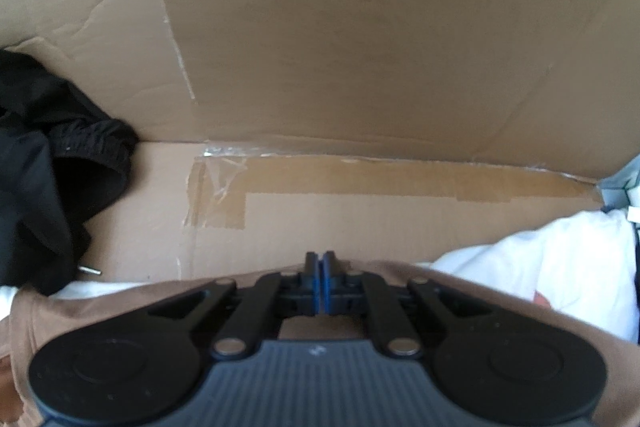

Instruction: Fold clothes

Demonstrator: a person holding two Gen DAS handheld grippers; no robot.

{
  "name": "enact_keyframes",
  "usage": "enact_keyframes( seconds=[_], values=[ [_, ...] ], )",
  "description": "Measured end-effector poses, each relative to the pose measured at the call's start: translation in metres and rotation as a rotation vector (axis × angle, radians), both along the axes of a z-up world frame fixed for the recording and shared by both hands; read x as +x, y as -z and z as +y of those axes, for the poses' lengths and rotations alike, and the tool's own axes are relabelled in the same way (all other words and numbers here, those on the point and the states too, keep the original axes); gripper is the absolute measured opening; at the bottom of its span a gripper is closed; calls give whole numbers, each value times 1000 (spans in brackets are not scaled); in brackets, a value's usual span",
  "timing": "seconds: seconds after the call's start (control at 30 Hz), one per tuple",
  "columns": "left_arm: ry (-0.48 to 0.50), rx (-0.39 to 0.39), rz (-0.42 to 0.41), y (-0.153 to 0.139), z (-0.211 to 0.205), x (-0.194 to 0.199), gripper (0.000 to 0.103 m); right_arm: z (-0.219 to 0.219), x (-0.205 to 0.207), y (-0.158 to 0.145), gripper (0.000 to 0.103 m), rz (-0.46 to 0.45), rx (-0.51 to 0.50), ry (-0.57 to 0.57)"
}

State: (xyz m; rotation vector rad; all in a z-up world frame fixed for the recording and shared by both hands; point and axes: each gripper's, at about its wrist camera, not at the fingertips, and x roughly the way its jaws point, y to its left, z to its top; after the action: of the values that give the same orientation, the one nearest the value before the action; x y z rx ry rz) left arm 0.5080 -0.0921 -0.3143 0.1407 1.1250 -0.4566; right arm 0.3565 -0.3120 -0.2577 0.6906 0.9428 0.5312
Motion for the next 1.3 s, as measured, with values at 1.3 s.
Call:
enact_keyframes(
  seconds=[1.3],
  values=[
    [21,-87,48,-18,22,-14,3,15,23,-30,5,-56,110,61]
  ],
)
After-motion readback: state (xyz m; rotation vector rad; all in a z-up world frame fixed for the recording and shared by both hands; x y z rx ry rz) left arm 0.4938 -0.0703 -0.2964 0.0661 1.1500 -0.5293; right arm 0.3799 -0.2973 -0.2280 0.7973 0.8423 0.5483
